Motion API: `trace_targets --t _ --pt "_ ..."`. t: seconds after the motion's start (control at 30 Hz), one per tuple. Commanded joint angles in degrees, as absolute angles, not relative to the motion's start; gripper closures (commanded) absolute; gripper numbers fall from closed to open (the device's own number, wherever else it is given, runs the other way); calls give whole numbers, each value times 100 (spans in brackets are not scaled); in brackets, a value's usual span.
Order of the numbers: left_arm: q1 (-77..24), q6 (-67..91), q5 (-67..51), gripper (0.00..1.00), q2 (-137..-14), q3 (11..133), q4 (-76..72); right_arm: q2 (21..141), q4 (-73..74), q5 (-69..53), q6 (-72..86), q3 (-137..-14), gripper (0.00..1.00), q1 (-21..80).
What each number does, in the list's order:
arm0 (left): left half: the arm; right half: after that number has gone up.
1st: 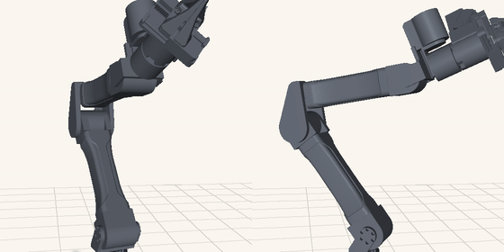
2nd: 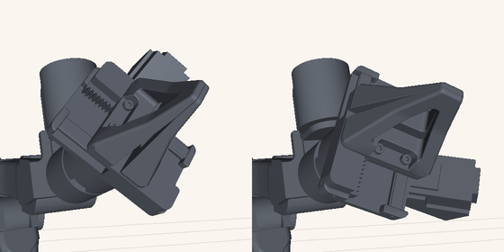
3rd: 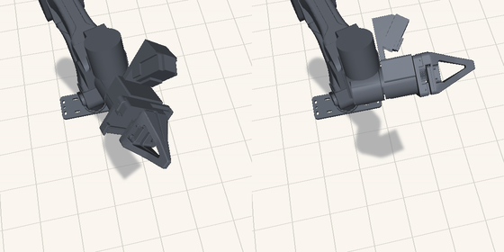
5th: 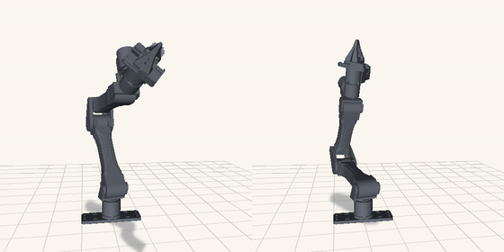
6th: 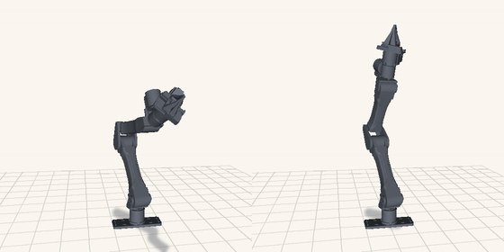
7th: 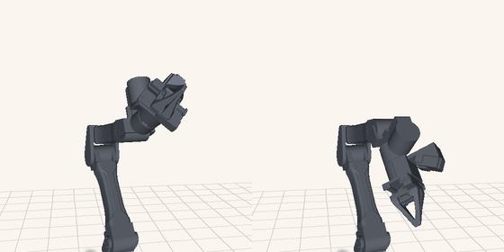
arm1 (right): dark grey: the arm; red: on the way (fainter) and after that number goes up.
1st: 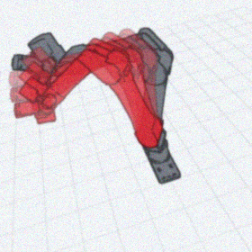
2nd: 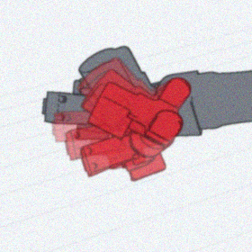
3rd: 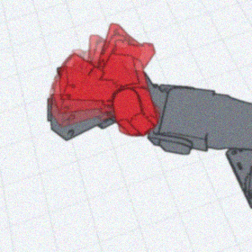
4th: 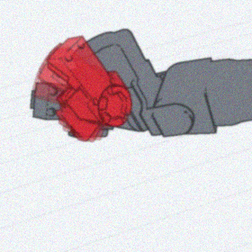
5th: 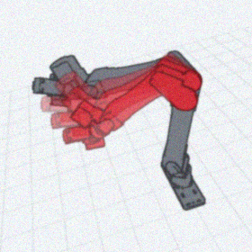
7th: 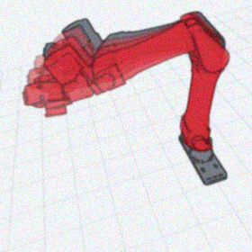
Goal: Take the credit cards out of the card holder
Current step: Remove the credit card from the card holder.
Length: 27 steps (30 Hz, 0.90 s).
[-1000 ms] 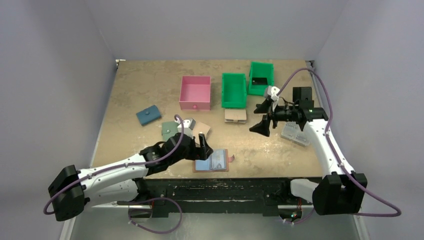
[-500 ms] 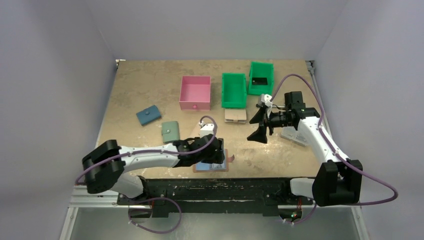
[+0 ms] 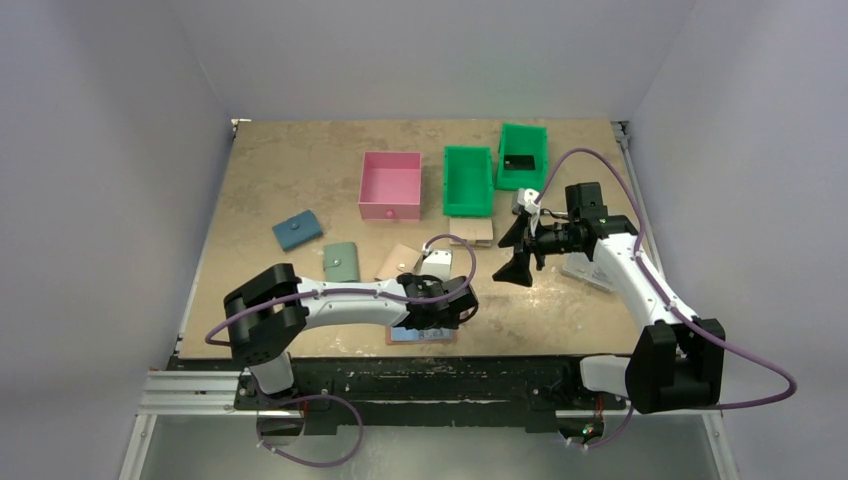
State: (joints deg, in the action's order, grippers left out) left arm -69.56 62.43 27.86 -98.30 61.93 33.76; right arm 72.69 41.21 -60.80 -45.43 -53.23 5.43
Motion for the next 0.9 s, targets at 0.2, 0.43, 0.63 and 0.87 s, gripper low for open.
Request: trace_targets --t 0.2,0.43,0.63,0.87 --pt "-6996 6191 2659 26 -9829 6241 3131 7269 4017 -5995 -4482 -5310 3 570" --pt "-6987 6255 2653 25 -9769 6158 2994 7277 4025 -6011 -4485 -5317 2 571" --pt "-6980 6419 2724 26 -9958 6161 3115 7277 4043 -6020 -4482 -5317 2 571" --pt "-6979 6508 2772 27 -10019 6128 3219 7304 4086 -6029 -4498 -5335 2 569"
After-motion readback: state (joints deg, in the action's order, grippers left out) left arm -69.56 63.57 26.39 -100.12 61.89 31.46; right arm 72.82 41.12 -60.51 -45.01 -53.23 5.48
